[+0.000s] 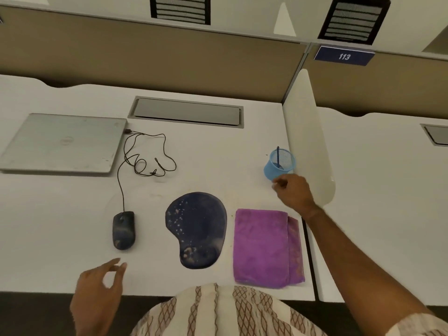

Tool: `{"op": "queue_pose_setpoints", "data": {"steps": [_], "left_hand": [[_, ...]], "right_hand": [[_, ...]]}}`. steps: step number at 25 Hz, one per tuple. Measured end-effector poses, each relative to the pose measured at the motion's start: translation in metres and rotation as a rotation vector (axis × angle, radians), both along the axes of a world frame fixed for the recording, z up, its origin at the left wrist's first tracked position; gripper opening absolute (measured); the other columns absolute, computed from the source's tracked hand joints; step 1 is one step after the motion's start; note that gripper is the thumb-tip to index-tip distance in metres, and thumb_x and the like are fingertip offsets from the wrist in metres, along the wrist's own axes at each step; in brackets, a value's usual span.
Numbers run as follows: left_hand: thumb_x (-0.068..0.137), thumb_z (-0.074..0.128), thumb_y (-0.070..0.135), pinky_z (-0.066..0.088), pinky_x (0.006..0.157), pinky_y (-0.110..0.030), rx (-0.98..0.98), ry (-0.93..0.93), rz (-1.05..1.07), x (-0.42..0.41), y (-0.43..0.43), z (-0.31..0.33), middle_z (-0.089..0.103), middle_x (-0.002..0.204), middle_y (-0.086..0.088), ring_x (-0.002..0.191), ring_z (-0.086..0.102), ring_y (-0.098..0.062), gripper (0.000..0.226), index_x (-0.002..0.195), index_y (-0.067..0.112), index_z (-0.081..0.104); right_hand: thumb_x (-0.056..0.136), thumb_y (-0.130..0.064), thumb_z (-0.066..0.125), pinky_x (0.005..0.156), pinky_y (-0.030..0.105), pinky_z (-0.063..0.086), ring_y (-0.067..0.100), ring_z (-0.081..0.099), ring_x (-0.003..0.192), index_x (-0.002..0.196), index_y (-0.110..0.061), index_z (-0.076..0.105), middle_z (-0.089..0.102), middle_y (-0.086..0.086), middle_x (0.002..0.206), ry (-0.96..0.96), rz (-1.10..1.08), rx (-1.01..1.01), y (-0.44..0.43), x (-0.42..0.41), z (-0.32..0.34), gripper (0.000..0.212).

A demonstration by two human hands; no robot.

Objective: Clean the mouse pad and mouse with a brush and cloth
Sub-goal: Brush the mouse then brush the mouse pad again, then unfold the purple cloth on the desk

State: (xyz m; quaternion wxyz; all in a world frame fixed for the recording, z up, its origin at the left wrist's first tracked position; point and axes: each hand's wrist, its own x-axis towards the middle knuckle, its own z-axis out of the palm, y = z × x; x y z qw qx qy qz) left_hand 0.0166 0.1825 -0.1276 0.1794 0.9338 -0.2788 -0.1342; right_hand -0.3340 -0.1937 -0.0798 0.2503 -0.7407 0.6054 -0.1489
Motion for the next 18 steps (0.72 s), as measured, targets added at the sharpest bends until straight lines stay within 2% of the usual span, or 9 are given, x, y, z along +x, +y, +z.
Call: {"op": "queue_pose_setpoints", "data": {"steps": [1, 3, 6, 8, 12, 18], "left_hand": [[0.083, 0.052, 0.061, 0.053, 0.081, -0.045, -0.044, -0.004, -0.036, -0.010, -0.007, 0.007, 0.070, 0.102, 0.002, 0.097, 0.060, -0.020, 0.039, 0.102, 0.034, 0.072], [0.085, 0.058, 0.051, 0.051, 0.077, -0.034, -0.139, 0.040, -0.154, -0.032, -0.031, 0.017, 0.071, 0.096, 0.005, 0.087, 0.059, -0.012, 0.030, 0.098, 0.030, 0.074], [0.089, 0.067, 0.036, 0.051, 0.079, -0.026, -0.233, 0.166, -0.354, -0.058, -0.082, 0.018, 0.072, 0.102, 0.006, 0.087, 0.061, -0.009, 0.019, 0.104, 0.025, 0.074], [0.092, 0.065, 0.036, 0.049, 0.080, -0.019, -0.220, 0.253, -0.486, -0.073, -0.122, 0.019, 0.071, 0.108, 0.007, 0.090, 0.063, -0.010, 0.020, 0.109, 0.027, 0.072], [0.096, 0.060, 0.042, 0.051, 0.091, -0.025, -0.153, 0.278, -0.779, -0.116, -0.194, 0.022, 0.068, 0.114, 0.014, 0.104, 0.060, -0.007, 0.021, 0.113, 0.034, 0.070], [0.099, 0.056, 0.032, 0.041, 0.106, -0.035, 0.033, 0.153, -1.030, -0.160, -0.257, 0.005, 0.053, 0.142, 0.000, 0.129, 0.046, -0.018, 0.040, 0.138, 0.022, 0.055]], "right_hand": [[0.084, -0.024, 0.072, 0.080, 0.022, 0.048, 0.013, 0.067, 0.088, 0.101, -0.020, 0.075, 0.073, -0.003, 0.097, 0.056, 0.033, 0.071, 0.011, -0.005, -0.010, 0.018], [0.085, -0.029, 0.072, 0.091, 0.028, 0.048, 0.017, 0.063, 0.102, 0.117, -0.021, 0.069, 0.068, -0.001, 0.111, 0.196, 0.119, 0.155, 0.029, -0.015, -0.026, 0.033], [0.090, -0.031, 0.065, 0.105, 0.036, 0.041, 0.023, 0.045, 0.128, 0.139, -0.020, 0.050, 0.053, 0.005, 0.134, 0.356, 0.206, 0.229, 0.044, -0.025, -0.039, 0.052], [0.092, -0.033, 0.062, 0.108, 0.039, 0.039, 0.023, 0.035, 0.136, 0.144, -0.019, 0.043, 0.046, 0.006, 0.140, 0.411, 0.239, 0.262, 0.046, -0.027, -0.043, 0.057], [0.094, -0.034, 0.060, 0.104, 0.040, 0.041, 0.024, 0.038, 0.131, 0.142, -0.018, 0.045, 0.047, 0.006, 0.136, 0.469, 0.278, 0.231, 0.045, -0.028, -0.047, 0.053], [0.091, -0.036, 0.064, 0.094, 0.039, 0.046, 0.023, 0.047, 0.120, 0.131, -0.021, 0.056, 0.054, 0.005, 0.124, 0.463, 0.224, 0.199, 0.043, -0.036, -0.050, 0.044]]}}
